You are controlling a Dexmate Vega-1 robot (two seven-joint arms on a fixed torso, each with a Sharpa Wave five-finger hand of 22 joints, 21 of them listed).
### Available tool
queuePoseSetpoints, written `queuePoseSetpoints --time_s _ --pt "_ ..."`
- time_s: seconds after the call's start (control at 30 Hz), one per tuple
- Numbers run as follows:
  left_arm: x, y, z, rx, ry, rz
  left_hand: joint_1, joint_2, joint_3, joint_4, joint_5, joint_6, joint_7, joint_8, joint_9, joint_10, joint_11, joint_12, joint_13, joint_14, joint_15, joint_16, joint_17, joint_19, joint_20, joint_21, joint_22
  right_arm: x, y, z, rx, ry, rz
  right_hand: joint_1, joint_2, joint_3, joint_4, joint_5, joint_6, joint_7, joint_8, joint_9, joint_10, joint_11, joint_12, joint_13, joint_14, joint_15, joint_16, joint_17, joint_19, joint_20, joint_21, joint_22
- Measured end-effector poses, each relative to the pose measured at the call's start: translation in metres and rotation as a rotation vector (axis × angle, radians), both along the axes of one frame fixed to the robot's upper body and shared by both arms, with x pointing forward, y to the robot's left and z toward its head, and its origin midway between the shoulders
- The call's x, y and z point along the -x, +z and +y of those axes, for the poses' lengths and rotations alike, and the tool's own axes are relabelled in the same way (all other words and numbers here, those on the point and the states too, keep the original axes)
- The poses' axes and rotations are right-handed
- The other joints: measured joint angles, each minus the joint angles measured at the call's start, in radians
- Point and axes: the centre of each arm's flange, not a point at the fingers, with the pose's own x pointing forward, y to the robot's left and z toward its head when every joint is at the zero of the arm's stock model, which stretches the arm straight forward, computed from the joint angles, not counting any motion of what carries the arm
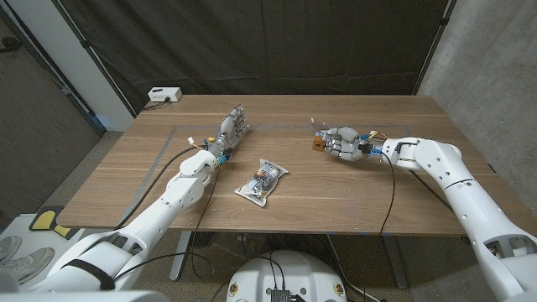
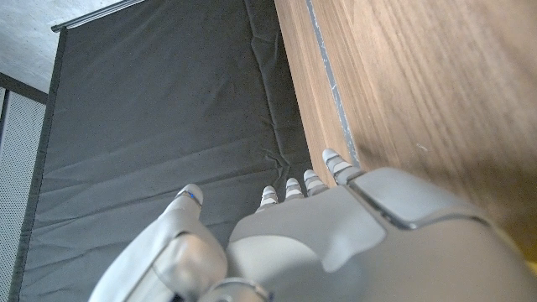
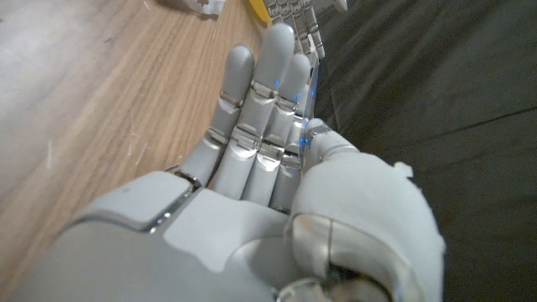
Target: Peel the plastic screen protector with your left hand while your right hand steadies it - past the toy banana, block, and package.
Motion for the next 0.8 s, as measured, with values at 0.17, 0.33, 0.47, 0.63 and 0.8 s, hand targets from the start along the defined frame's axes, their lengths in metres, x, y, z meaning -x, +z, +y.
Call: queuePoseSetpoints --time_s 0.17,0.33,0.47,0.63,0.8 --pt "-0.001 0.008 -0.004 -0.026 -0.018 -0.015 0.019 -0.010 -0.008 -0.008 0.000 -0.003 -0.004 0.000 -0.003 0.044 0.003 0.010 0.000 0.047 0.031 0.014 -0.002 0.010 0.024 0.000 0.000 0.004 0.008 0.009 0.022 0.017 -0.083 0.010 -0.003 -0.008 0.008 0.000 0.000 0.000 0.000 0.013 0.000 0.000 0.002 0.015 0.000 0.000 0.007 0.004 -0.015 0.000 0.001 -0.004" --pt "-0.002 0.016 -0.008 -0.052 -0.032 -0.029 0.064 -0.022 -0.007 -0.040 0.000 0.039 -0.016 0.016 -0.003 0.123 0.002 0.035 0.005 0.128 0.044 0.032 0.001 0.034 0.059 0.004 0.000 0.010 0.016 0.017 0.053 0.003 -0.188 0.017 0.001 -0.012 0.012 -0.001 0.004 -0.005 0.000 0.023 0.000 0.000 0.009 0.028 0.000 0.000 0.016 0.013 -0.018 0.003 0.001 -0.013" --pt "-0.001 0.023 -0.012 -0.081 -0.045 -0.042 0.099 -0.030 -0.001 -0.066 -0.004 0.082 -0.011 0.025 -0.002 0.177 0.001 0.044 0.005 0.187 0.043 0.041 0.001 0.047 0.072 0.008 0.000 0.013 0.021 0.021 0.087 -0.047 -0.265 0.019 0.002 -0.016 0.016 -0.001 0.005 -0.005 0.000 0.032 0.000 0.000 0.012 0.036 0.000 0.000 0.020 0.019 -0.019 0.004 0.001 -0.018" --pt "0.000 0.032 -0.017 -0.115 -0.061 -0.061 0.125 -0.037 0.004 -0.087 -0.008 0.117 -0.002 0.032 0.000 0.214 -0.005 0.051 0.005 0.224 0.037 0.045 0.006 0.060 0.085 0.011 0.000 0.018 0.026 0.028 0.129 -0.109 -0.345 0.019 0.002 -0.020 0.020 -0.001 0.005 -0.005 0.000 0.042 0.000 0.000 0.012 0.038 0.000 0.000 0.023 0.019 -0.024 0.009 0.015 -0.014" --pt "0.003 0.042 -0.022 -0.143 -0.078 -0.087 0.148 -0.043 0.005 -0.104 -0.012 0.148 0.006 0.040 0.000 0.240 -0.011 0.055 0.010 0.251 0.035 0.045 0.006 0.068 0.092 0.016 0.000 0.023 0.030 0.035 0.172 -0.163 -0.412 0.031 0.000 -0.020 0.020 0.005 0.011 -0.011 0.008 0.047 0.002 -0.002 0.012 0.033 0.000 0.000 0.023 0.016 -0.024 0.009 0.032 -0.001"
